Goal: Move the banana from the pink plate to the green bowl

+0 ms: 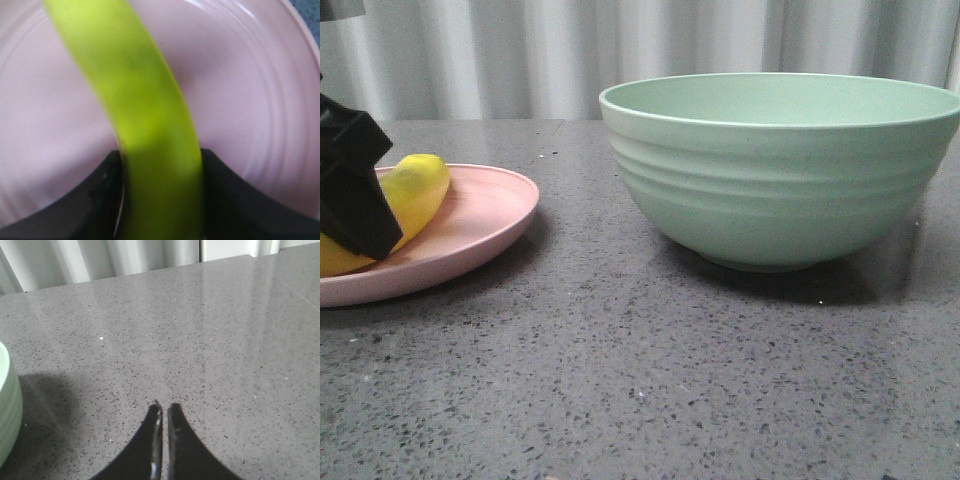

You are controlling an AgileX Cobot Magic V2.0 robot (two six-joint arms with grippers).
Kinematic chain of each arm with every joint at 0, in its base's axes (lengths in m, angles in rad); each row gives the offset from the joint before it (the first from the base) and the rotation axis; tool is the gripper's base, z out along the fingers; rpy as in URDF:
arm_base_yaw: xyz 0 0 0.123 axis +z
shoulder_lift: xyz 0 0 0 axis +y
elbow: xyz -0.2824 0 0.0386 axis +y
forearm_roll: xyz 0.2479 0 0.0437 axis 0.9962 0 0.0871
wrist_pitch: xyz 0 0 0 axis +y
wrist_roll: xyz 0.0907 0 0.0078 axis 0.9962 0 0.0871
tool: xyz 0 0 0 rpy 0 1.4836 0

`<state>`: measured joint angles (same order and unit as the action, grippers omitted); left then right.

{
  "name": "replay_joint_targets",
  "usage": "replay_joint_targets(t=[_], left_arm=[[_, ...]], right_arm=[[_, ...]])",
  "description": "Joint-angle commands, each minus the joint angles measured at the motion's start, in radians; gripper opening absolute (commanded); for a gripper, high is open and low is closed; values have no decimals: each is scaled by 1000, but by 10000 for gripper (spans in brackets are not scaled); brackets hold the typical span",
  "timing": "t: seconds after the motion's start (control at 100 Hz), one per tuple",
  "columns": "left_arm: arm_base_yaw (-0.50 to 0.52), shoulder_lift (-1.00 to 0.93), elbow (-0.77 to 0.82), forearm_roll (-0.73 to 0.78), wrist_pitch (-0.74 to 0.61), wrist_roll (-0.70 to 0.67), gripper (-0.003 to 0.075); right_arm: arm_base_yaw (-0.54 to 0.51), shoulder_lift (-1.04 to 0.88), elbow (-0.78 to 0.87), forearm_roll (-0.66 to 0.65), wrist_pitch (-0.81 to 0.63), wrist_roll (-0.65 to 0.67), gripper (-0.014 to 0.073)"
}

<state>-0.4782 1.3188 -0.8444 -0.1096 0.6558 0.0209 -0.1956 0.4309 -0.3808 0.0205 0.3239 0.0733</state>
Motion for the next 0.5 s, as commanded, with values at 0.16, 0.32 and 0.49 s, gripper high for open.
replay_joint_targets(t=[0.16, 0.32, 0.49], left_arm=[[-10, -23, -34, -12, -73, -7, -20], [-19, -26, -81, -12, -58, -6, -20], [-81, -51, -157, -19, -43, 10, -20]], right_arm=[[0, 14, -33, 4, -69, -9, -64], [0, 14, -80, 4, -3, -9, -64], [47, 28, -183, 4, 124, -45, -64]])
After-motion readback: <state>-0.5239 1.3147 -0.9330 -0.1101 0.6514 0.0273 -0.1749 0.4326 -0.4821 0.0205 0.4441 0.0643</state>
